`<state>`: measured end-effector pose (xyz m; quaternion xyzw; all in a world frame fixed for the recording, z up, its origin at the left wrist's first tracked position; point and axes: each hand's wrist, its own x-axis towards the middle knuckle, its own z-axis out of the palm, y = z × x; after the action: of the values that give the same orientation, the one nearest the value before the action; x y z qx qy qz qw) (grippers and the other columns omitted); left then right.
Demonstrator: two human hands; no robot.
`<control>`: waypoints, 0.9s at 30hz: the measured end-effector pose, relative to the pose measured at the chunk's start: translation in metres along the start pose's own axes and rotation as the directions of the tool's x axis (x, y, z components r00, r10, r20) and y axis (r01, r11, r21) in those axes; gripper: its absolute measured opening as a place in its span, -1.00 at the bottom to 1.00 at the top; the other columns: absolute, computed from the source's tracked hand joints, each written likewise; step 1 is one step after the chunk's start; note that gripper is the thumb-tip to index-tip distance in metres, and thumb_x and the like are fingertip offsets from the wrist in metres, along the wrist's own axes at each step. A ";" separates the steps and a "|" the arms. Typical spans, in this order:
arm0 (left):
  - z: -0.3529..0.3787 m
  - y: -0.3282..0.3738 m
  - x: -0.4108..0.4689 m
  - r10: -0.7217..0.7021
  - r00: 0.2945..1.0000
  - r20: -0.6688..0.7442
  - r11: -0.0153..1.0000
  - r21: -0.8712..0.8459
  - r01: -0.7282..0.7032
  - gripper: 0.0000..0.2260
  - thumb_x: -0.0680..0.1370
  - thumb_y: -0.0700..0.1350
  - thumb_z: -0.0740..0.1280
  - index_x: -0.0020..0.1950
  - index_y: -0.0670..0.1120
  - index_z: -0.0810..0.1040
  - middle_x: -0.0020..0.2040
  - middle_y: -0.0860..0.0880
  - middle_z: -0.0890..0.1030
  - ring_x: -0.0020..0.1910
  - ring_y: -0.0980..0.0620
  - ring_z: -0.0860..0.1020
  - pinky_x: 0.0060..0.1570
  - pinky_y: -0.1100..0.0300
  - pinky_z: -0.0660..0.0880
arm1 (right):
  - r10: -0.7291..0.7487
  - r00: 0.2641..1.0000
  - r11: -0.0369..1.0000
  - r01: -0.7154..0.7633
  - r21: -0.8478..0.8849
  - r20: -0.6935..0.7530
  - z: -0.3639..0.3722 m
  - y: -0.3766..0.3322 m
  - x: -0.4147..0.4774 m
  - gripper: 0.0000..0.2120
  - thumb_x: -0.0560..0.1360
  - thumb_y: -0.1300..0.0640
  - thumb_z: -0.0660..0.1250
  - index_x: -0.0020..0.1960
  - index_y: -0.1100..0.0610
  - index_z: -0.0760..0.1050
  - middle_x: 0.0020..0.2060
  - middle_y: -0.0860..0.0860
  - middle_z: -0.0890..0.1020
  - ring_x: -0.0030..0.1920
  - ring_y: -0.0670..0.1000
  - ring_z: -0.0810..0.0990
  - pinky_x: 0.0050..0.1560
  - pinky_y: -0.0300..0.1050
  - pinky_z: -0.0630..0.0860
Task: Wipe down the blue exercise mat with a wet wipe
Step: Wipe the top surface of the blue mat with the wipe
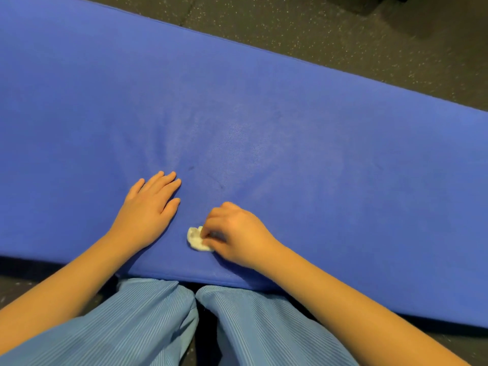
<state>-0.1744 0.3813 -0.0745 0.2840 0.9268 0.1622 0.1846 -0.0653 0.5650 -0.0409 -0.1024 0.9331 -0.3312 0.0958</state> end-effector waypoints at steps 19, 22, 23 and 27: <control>-0.006 -0.015 -0.029 0.020 1.000 0.018 0.997 -0.075 -0.018 -0.30 0.46 0.27 -0.14 0.50 -0.01 0.31 0.53 0.10 0.20 0.54 0.10 0.07 0.48 0.12 -0.08 | -0.006 0.993 0.999 0.010 0.039 -0.120 0.026 -0.024 0.009 -0.92 0.43 0.20 0.35 -0.18 0.20 0.59 -0.21 0.10 0.57 -0.23 0.15 0.48 -0.21 -0.08 0.38; -0.005 -0.013 -0.029 0.018 1.000 -0.001 0.998 -0.057 -0.018 -0.33 0.49 0.25 -0.11 0.50 -0.01 0.31 0.53 0.10 0.21 0.54 0.10 0.07 0.48 0.11 -0.08 | -0.126 0.991 0.992 0.126 0.010 -0.038 0.023 -0.026 -0.002 -0.92 0.44 0.22 0.34 -0.19 0.20 0.58 -0.21 0.09 0.57 -0.25 0.14 0.47 -0.26 -0.08 0.41; -0.005 -0.013 -0.028 0.017 1.000 0.003 0.998 -0.058 -0.017 -0.37 0.51 0.23 -0.08 0.50 -0.01 0.31 0.53 0.10 0.20 0.54 0.10 0.07 0.48 0.12 -0.08 | -0.112 0.992 0.994 0.111 -0.011 -0.062 0.021 -0.019 0.002 -0.92 0.44 0.22 0.34 -0.21 0.19 0.58 -0.23 0.09 0.57 -0.26 0.15 0.48 -0.29 -0.10 0.42; -0.011 -0.017 -0.024 0.024 0.999 0.042 0.997 -0.070 -0.021 -0.37 0.50 0.25 -0.04 0.49 0.01 0.31 0.53 0.10 0.21 0.53 0.10 0.08 0.47 0.11 -0.03 | 0.089 0.944 0.989 -0.120 -0.081 -0.317 0.022 0.011 0.036 -0.82 0.41 0.26 0.43 -0.34 0.20 0.51 -0.35 0.08 0.50 -0.34 0.15 0.43 -0.45 -0.03 0.44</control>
<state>-0.1692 0.3515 -0.0656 0.2914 0.9131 0.1905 0.2122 -0.0963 0.5510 -0.0686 -0.0037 0.9558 -0.2910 -0.0408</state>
